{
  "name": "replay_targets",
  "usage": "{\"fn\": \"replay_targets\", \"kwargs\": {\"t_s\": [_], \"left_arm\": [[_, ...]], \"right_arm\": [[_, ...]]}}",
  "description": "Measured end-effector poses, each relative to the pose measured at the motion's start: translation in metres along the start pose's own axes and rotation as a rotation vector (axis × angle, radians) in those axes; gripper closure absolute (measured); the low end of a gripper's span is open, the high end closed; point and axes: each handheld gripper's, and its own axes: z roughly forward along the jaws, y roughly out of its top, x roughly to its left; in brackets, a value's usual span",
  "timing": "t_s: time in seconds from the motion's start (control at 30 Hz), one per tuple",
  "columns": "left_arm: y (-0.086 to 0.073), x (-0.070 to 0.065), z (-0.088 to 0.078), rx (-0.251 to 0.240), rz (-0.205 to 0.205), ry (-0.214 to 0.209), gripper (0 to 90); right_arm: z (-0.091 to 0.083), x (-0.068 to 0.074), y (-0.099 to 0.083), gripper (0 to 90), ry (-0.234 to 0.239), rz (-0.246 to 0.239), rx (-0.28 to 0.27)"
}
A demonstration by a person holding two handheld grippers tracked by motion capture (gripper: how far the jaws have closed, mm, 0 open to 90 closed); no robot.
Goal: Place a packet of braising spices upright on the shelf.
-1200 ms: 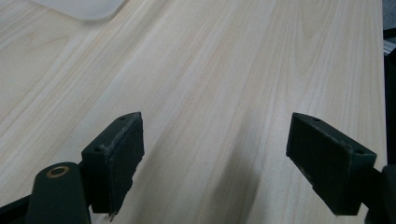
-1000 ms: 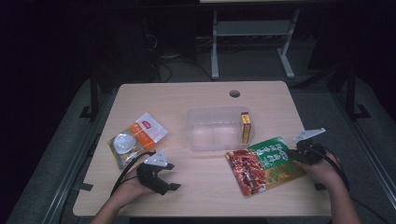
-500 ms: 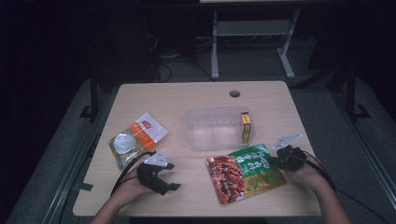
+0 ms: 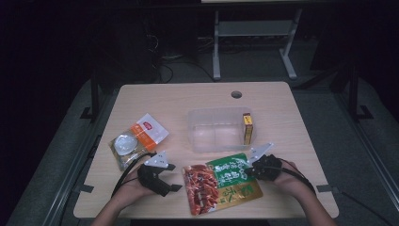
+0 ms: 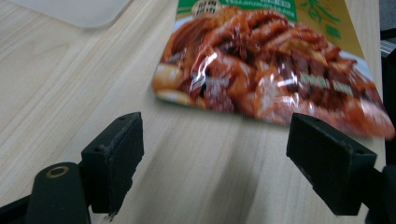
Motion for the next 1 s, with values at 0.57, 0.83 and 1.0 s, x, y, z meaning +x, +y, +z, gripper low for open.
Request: {"fn": "replay_targets", "kwargs": {"t_s": [0.57, 0.83, 1.0], "left_arm": [[0.003, -0.001, 0.001, -0.017, -0.007, 0.000, 18.5], [0.015, -0.002, 0.012, -0.010, 0.019, -0.013, 18.4], [0.025, -0.001, 0.024, -0.007, 0.032, -0.019, 18.2]], "right_arm": [[0.016, 0.025, 0.027, 90.0, -0.007, -0.096, -0.008], [-0.004, 0.015, 0.012, 75.4, -0.029, 0.020, -0.103], [-0.012, 0.018, 0.000, 53.2, -0.039, 0.109, -0.127]]}}
